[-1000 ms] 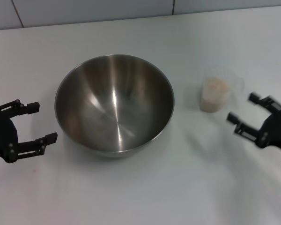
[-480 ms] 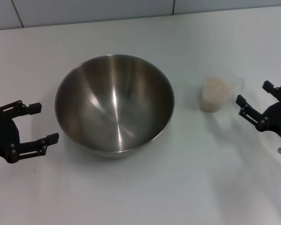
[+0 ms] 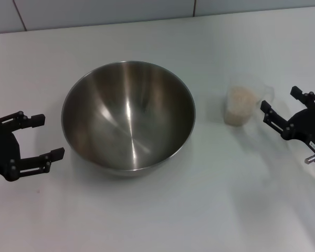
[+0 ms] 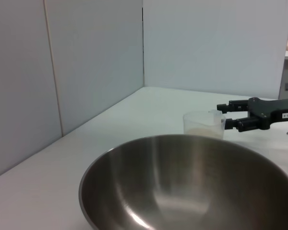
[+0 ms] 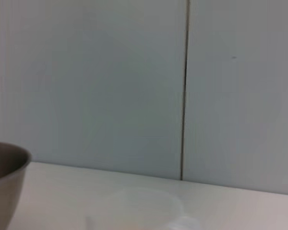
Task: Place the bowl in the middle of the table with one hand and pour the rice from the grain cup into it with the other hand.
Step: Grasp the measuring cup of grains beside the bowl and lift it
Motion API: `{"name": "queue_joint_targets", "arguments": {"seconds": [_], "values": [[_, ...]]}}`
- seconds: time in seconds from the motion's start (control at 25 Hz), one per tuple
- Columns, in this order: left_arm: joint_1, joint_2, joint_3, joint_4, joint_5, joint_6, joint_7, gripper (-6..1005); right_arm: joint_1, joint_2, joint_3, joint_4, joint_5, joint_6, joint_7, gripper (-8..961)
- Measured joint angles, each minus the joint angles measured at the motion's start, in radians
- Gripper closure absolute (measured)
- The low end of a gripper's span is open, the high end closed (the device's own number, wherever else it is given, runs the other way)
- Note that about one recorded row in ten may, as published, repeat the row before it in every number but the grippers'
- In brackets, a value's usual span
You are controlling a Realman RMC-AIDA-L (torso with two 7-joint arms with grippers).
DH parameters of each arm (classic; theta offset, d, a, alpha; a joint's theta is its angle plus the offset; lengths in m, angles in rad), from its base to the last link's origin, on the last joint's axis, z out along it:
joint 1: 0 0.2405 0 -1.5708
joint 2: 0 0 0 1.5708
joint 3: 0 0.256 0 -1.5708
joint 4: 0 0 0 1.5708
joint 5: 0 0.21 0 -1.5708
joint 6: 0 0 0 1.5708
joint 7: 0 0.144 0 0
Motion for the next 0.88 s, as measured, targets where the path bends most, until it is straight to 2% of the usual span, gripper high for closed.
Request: {"name": "queue_joint_targets", "arguments": {"seconds": [0.88], "values": [[-0.004, 0.004, 0.007, -0.005, 0.001, 0.002, -0.001, 169, 0.035, 0.001, 0.015, 0.017, 0.067, 0.063, -0.001, 141]]}}
